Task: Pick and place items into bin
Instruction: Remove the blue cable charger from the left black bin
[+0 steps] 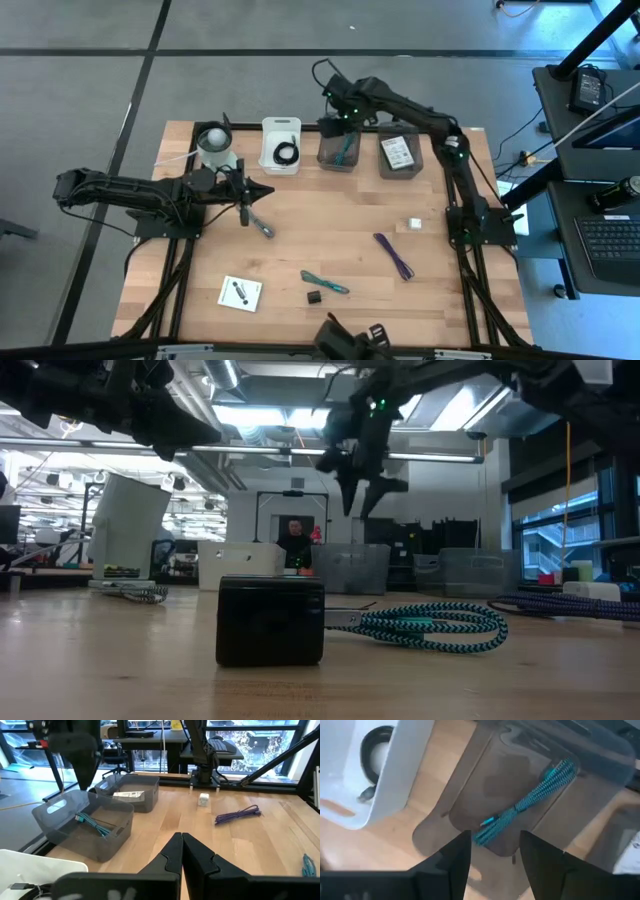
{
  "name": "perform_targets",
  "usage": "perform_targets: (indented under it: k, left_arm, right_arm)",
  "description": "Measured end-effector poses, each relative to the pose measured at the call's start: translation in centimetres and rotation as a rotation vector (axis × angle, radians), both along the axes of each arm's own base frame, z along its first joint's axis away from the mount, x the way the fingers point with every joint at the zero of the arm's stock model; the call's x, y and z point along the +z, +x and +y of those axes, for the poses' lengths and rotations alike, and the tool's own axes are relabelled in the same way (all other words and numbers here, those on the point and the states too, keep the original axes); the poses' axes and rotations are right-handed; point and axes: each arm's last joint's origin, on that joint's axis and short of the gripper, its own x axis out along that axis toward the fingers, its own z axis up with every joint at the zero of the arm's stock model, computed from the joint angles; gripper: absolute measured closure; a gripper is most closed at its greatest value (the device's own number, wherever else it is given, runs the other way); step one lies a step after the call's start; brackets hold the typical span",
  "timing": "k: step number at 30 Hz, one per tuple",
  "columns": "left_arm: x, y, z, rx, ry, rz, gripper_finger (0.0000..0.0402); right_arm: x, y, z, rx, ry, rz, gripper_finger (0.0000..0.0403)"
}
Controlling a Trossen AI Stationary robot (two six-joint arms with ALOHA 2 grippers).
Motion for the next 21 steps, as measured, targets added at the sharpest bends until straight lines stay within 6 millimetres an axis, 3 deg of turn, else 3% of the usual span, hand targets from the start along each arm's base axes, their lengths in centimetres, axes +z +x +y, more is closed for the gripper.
perform_targets:
  k: [12, 21]
  left_arm:
    - [0.0, 0.0, 0.0, -0.009, -0.002, 0.004, 0.0400]
    - [-0.1, 0.0, -0.1, -0.031, -0.009, 0.010, 0.0400]
  right_arm:
    - [-6.8, 2.0, -1.3, -0.045, 0.099, 0.094, 0.0233]
    - [-9.8, 2.3, -1.5, -0.047, 0.154, 0.170, 0.0233]
